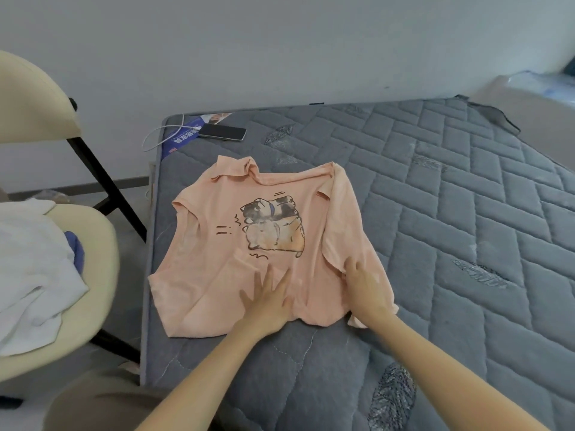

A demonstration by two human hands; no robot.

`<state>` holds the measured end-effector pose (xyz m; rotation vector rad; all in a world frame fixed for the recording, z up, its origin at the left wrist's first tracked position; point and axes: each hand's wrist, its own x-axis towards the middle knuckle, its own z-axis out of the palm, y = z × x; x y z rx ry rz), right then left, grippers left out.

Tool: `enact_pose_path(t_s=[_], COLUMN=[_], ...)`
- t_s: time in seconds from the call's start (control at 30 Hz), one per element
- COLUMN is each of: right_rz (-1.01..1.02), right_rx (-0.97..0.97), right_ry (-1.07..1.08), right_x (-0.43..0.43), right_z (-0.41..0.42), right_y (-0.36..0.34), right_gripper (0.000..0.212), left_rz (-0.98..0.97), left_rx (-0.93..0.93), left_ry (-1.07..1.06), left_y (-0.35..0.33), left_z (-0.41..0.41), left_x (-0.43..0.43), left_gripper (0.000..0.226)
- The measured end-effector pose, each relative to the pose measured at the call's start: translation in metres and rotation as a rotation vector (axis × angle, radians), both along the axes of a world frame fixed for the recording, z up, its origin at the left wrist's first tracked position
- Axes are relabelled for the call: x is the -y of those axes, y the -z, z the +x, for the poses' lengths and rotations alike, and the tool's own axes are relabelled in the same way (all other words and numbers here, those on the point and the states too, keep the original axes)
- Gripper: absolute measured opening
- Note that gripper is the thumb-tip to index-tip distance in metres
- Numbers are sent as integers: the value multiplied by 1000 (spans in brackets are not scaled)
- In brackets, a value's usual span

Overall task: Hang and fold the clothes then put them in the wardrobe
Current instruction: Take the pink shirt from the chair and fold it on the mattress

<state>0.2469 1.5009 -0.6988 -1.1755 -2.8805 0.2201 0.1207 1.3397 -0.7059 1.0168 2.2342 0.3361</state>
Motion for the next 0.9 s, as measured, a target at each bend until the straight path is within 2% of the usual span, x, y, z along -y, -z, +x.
enact_pose_path(t_s=[0.07, 0.2, 0.3, 0.37, 0.47, 0.53, 0.67, 0.77, 0.9], right_rz=[-68, -430, -634, -736, -958, -878, -495, -431, -388], right_rx=[-43, -447, -604, -646, -714, -776, -941, -991, -1000], right_ry=[74, 455, 582, 623, 686, 748, 997, 1103, 1122], right_x=[-12, -40, -54, -60, -68, -77, -102, -120, -135], right_z=[3, 6, 13, 19, 33, 42, 64, 83, 102], right_y=[-5, -26, -37, -38, -34, -34, -44, -48, -47], right_gripper=[17, 14, 10, 10, 11, 13, 22, 21, 20], left_rz=[3, 7, -60, -139, -215, -234, -228, -205, -212], left_rx=[-19, -32, -25, -5, 5, -56, -207, -320, -457], left_ry=[-20, 36, 112, 166, 226, 276, 320, 355, 445], left_y=[-3, -12, -17, -19, -17, -14, -9, -10, -10], left_z=[0, 3, 10, 15, 21, 25, 32, 36, 38], left_x=[-5, -22, -37, -44, -44, -41, -38, -42, -47], left_gripper=[54, 53, 58, 70, 103, 115, 98, 91, 85])
